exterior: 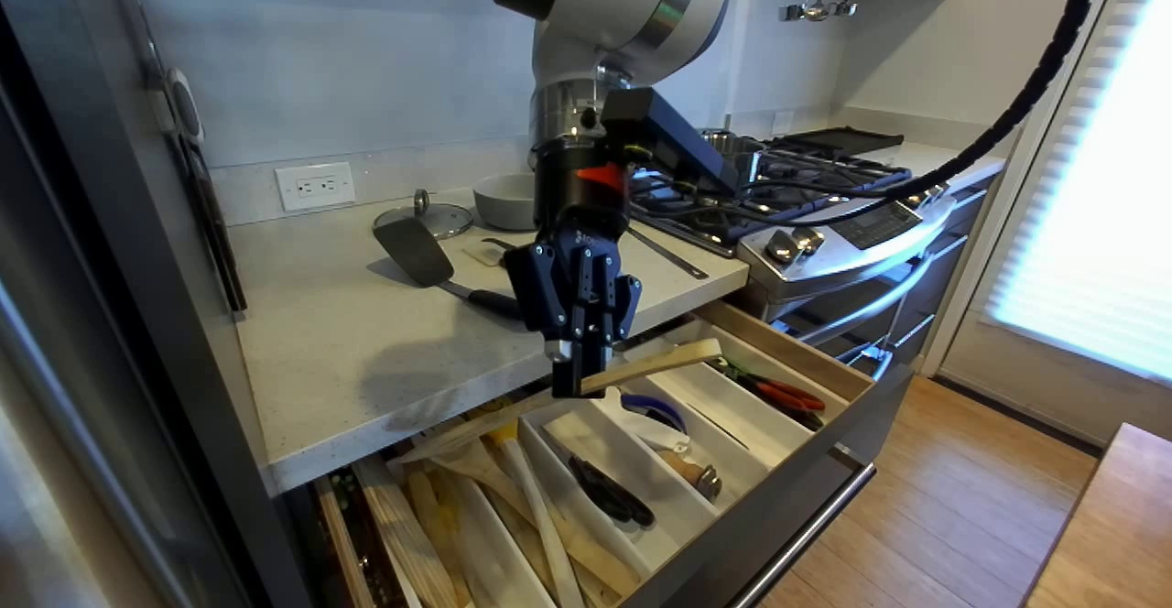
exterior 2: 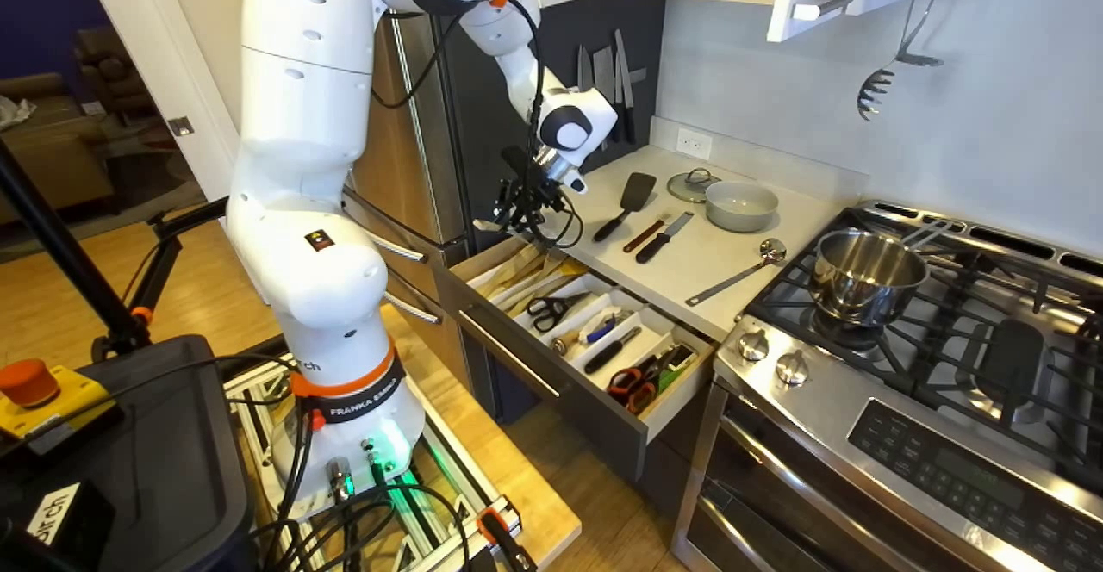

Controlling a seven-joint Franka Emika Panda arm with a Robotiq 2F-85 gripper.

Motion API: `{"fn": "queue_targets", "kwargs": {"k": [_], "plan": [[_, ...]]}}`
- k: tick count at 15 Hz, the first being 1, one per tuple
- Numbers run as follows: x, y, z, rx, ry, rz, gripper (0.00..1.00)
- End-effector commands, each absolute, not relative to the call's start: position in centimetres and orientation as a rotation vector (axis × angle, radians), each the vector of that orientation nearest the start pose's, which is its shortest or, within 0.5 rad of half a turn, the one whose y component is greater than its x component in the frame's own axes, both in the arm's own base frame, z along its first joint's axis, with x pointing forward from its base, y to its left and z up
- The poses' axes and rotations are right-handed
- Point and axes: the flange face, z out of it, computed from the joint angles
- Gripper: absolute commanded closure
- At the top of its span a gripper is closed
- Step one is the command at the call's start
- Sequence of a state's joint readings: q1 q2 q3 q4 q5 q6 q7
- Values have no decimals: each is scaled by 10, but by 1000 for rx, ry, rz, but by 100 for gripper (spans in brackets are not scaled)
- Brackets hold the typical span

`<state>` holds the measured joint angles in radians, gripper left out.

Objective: Remove all the utensils on the cabinet top and put each utensil in a different compartment of the drawer starting with the wooden ladle into the left most compartment then the black spatula into the second far left compartment and continue with the same sequence up to the black knife

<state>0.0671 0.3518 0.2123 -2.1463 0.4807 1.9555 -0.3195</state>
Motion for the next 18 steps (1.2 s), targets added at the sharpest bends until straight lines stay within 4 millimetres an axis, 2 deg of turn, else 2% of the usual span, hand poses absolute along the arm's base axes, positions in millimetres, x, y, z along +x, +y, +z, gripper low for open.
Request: {"fn": "queue_targets", "kwargs": {"k": [1, 7, 15, 16, 17, 18], "plan": [[487, 178, 198, -2581, -353, 669, 94], [494, 182, 175, -2636, -332, 631, 94], [513, 193, 157, -2686, -348, 509, 94], [514, 195, 155, -2692, -353, 497, 50], [514, 195, 154, -2695, -352, 492, 49], [515, 197, 155, -2699, -349, 477, 44]]}}
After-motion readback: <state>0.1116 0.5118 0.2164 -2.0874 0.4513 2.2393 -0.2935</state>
